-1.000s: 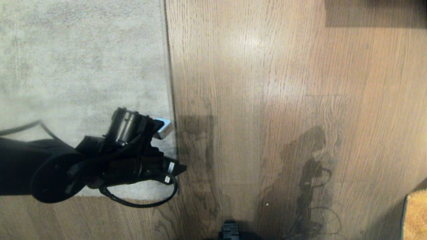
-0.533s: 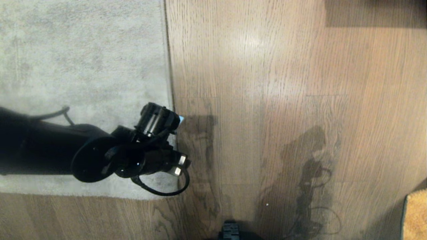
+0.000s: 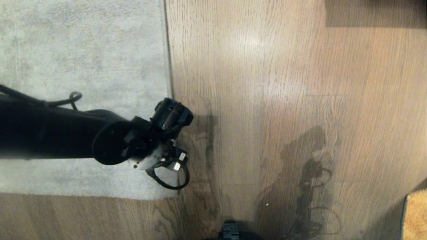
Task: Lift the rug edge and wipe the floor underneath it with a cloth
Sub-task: Lift up the carpet
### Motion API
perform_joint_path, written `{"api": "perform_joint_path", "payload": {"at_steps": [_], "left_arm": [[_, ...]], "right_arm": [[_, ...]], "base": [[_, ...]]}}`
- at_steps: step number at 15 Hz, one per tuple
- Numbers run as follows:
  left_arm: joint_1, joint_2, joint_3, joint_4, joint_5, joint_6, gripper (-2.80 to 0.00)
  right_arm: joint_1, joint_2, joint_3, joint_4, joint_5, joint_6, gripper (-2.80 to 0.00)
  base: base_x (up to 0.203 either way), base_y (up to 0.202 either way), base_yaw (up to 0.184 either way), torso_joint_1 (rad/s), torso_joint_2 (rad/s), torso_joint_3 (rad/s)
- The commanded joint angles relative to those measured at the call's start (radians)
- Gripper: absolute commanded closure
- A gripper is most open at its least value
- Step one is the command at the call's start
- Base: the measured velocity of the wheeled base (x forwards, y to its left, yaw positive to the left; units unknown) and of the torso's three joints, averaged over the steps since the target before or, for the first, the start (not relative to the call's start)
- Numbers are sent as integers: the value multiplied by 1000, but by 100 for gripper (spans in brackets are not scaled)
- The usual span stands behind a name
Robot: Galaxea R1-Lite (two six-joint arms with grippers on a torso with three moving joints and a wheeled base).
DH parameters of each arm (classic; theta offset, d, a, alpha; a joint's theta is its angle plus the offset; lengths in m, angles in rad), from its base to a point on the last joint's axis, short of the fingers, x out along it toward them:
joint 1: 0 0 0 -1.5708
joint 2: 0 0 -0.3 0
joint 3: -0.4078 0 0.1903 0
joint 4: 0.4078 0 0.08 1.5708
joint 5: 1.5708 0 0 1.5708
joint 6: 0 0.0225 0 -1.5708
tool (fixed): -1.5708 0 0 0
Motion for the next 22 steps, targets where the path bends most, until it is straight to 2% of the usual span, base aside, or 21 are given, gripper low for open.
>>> {"api": "perform_joint_path", "payload": {"at_steps": [1,5,6,10,15,22], "left_arm": [[-1,23,-21,1,62,21,-280],[3,59,-52,-2,179,62,-280],[4,64,-57,-3,187,63,-280],[11,98,-101,-4,188,65,-280],[33,139,-172,-4,190,99,-280],[63,146,-182,-5,212,106,-280]], "right_arm": [[0,1,0,0,0,-1,0],[0,1,0,0,0,-1,0],[0,1,0,0,0,-1,0],[0,1,0,0,0,-1,0],[0,1,0,0,0,-1,0],[0,1,0,0,0,-1,0]], "base": [[0,0,0,0,0,0],[0,0,0,0,0,0],[0,0,0,0,0,0],[0,0,0,0,0,0],[0,0,0,0,0,0],[0,0,0,0,0,0]]}}
